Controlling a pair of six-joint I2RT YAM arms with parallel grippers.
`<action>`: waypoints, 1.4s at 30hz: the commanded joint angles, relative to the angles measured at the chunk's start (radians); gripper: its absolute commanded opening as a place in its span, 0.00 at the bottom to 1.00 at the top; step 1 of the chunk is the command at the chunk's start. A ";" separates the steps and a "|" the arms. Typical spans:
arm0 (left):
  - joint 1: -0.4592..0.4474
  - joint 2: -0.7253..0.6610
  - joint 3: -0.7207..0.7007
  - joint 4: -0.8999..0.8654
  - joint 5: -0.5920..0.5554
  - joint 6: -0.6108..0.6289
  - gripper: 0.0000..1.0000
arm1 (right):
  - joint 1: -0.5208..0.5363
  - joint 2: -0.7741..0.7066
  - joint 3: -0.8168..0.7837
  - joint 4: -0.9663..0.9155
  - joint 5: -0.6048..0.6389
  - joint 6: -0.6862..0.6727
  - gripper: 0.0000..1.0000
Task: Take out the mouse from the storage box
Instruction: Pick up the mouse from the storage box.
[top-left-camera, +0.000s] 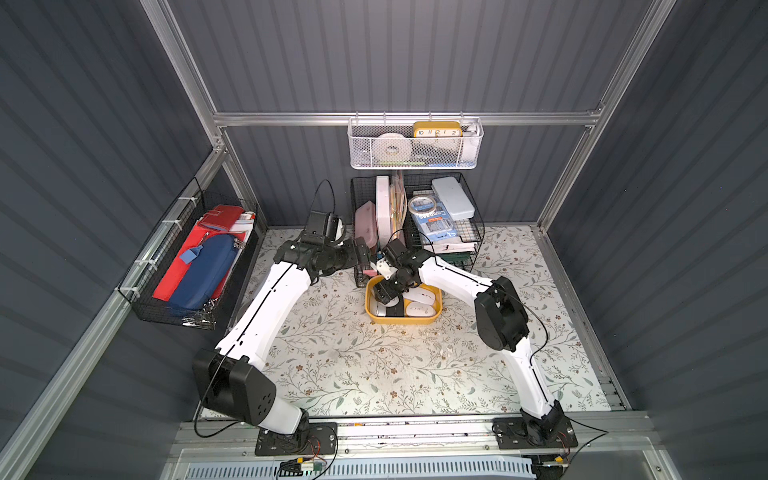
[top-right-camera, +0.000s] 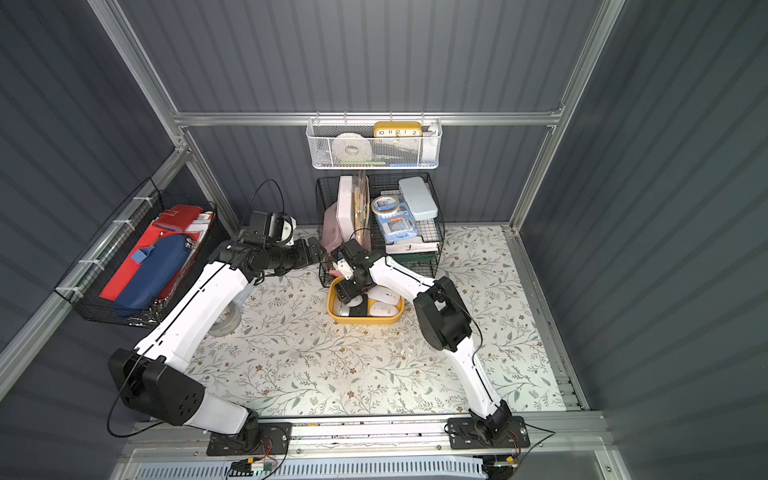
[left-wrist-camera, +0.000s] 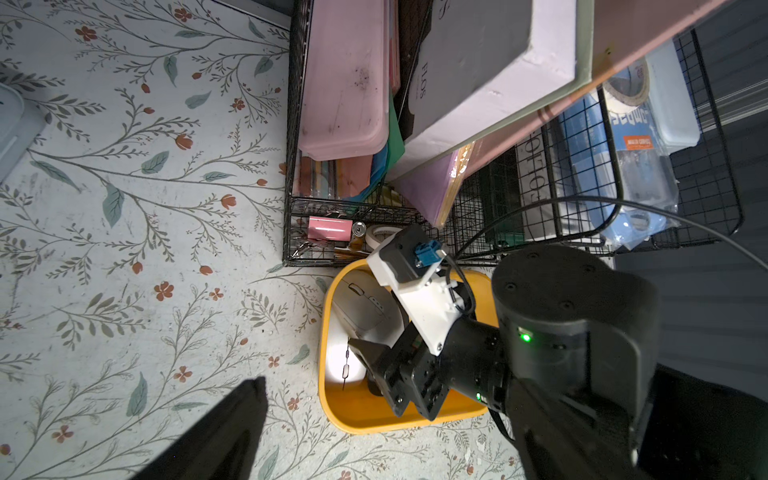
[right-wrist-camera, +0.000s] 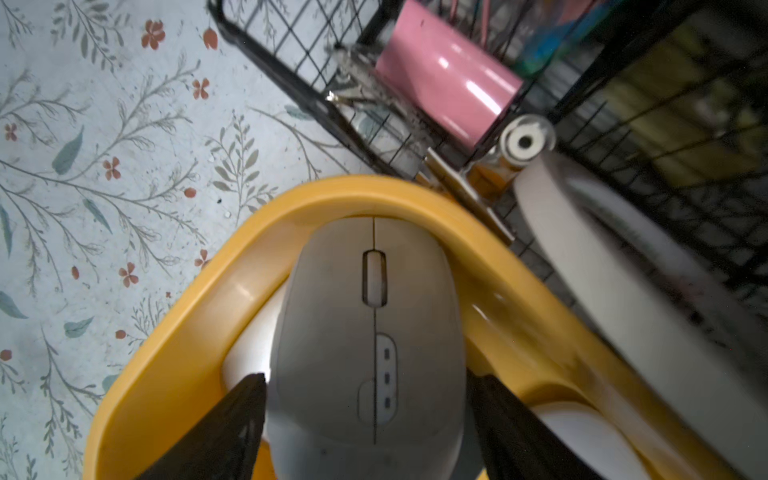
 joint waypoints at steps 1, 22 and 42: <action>0.004 -0.035 0.014 0.003 0.018 0.024 0.96 | 0.001 0.001 0.019 -0.020 -0.028 0.013 0.81; 0.005 -0.048 0.011 0.017 0.018 0.038 0.99 | -0.001 0.153 0.212 -0.215 -0.039 0.038 0.65; 0.005 -0.039 0.026 0.022 0.022 0.035 0.99 | 0.003 0.010 0.133 -0.178 -0.011 0.050 0.30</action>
